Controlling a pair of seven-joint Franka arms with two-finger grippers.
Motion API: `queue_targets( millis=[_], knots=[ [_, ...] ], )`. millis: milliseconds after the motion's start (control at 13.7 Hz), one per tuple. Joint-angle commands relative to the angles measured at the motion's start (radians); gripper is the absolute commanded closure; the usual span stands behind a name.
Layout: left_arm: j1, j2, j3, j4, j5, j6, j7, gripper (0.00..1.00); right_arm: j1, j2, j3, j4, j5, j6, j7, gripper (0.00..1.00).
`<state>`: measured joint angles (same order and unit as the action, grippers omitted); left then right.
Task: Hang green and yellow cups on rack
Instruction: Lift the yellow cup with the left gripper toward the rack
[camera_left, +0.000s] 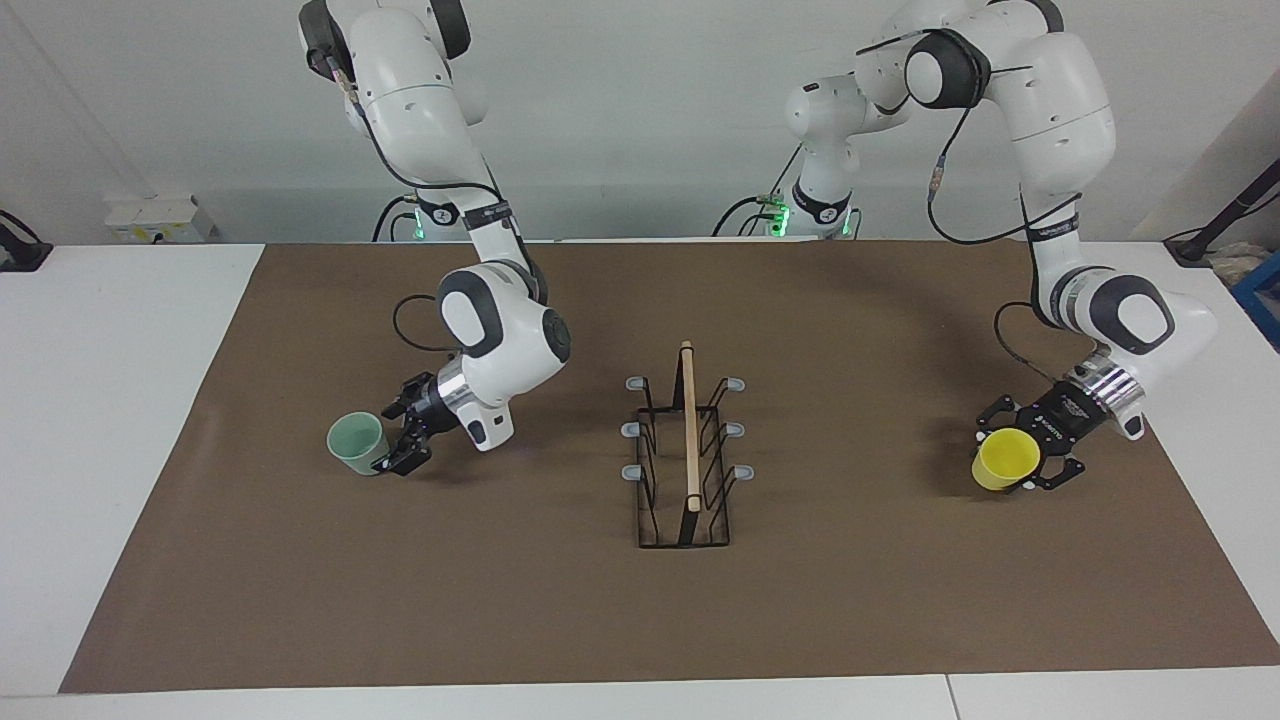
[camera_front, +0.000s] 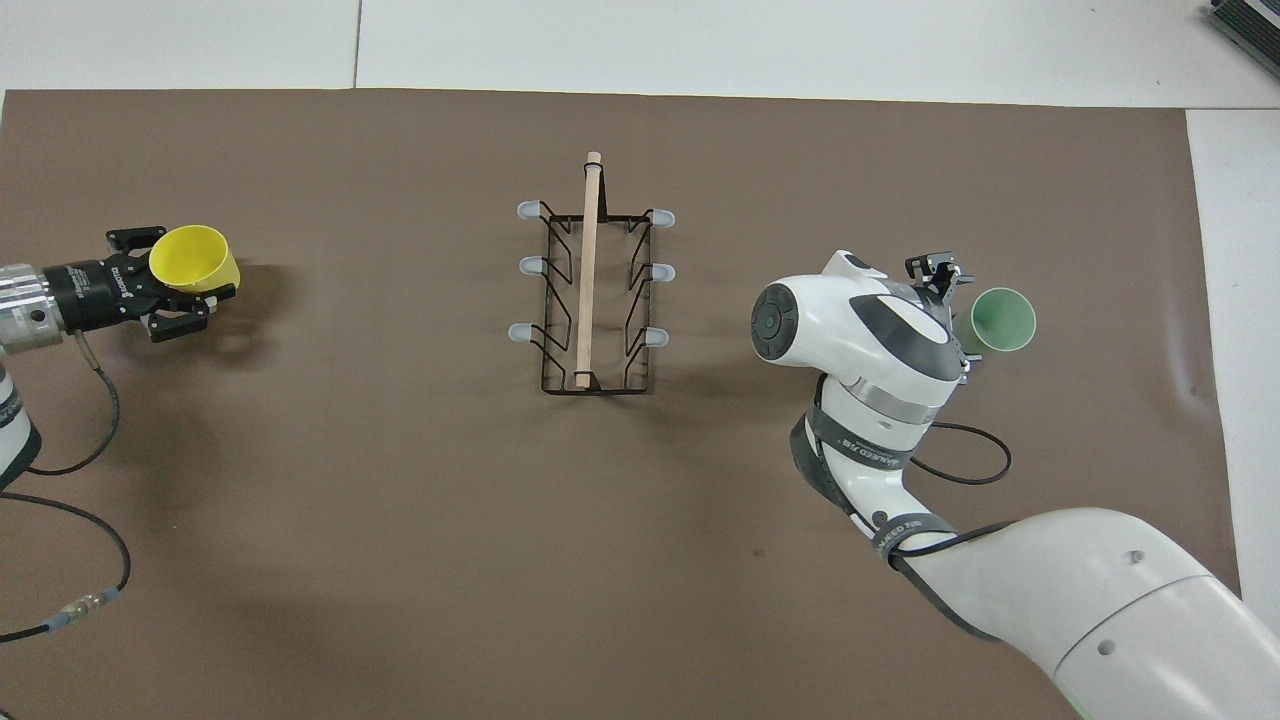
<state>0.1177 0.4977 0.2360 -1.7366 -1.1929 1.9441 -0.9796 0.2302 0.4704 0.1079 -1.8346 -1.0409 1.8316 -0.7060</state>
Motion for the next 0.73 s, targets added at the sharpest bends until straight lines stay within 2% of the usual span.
queue_targets(
  millis=[0,73,220,366,659],
  knots=[
    [-0.045,-0.117,0.014,-0.035,0.087,0.004,0.013,1.0,-0.005,0.002,0.001,-0.014,-0.034,0.031,0.028,0.0],
    [-0.053,-0.148,0.014,-0.04,0.11,0.004,0.013,1.0,-0.009,0.002,0.001,-0.028,-0.034,0.043,0.034,0.0],
    [-0.107,-0.218,0.014,-0.049,0.231,0.007,0.01,1.0,-0.017,0.001,0.001,-0.045,-0.036,0.058,0.057,0.0],
    [-0.177,-0.29,0.014,-0.078,0.318,0.054,0.001,1.0,-0.025,0.001,0.001,-0.057,-0.037,0.073,0.059,0.0],
    [-0.304,-0.393,0.014,-0.135,0.53,0.11,-0.008,1.0,-0.044,-0.01,0.001,-0.103,-0.123,0.097,0.059,0.0]
  ],
)
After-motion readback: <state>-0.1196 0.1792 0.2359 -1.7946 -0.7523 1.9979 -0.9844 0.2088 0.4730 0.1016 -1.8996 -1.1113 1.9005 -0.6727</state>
